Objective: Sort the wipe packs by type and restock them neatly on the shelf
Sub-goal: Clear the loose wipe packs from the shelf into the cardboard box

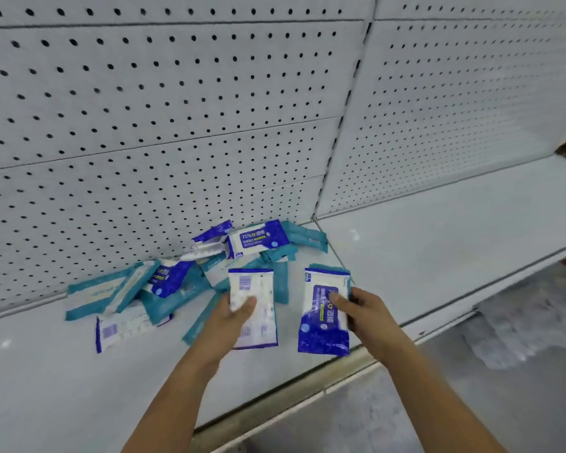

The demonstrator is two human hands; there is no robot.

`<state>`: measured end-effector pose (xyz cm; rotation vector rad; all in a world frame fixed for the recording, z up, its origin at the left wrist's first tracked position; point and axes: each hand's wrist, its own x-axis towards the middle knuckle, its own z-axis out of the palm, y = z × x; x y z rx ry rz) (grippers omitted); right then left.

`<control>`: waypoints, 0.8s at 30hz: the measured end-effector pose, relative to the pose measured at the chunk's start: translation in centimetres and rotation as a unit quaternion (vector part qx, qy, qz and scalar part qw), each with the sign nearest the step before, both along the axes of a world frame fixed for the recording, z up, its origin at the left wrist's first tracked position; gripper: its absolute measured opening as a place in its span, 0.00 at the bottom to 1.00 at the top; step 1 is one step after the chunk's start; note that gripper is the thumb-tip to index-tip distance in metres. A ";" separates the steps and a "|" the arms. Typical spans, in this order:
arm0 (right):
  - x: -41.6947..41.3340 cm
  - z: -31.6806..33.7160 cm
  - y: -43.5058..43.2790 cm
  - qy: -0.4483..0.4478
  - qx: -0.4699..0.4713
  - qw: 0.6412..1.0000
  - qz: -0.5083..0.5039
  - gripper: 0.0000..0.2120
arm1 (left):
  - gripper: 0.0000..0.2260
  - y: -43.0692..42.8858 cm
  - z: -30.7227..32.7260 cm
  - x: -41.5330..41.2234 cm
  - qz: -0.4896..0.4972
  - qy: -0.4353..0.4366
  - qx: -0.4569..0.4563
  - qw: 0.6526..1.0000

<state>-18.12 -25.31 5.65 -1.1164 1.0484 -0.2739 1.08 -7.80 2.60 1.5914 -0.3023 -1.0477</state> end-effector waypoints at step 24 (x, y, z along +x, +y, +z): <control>-50.3 1.6 -1.3 -0.122 0.001 0.875 -0.468 0.14 | 0.11 -21.2 5.0 -44.5 -0.362 -0.012 -0.044 0.931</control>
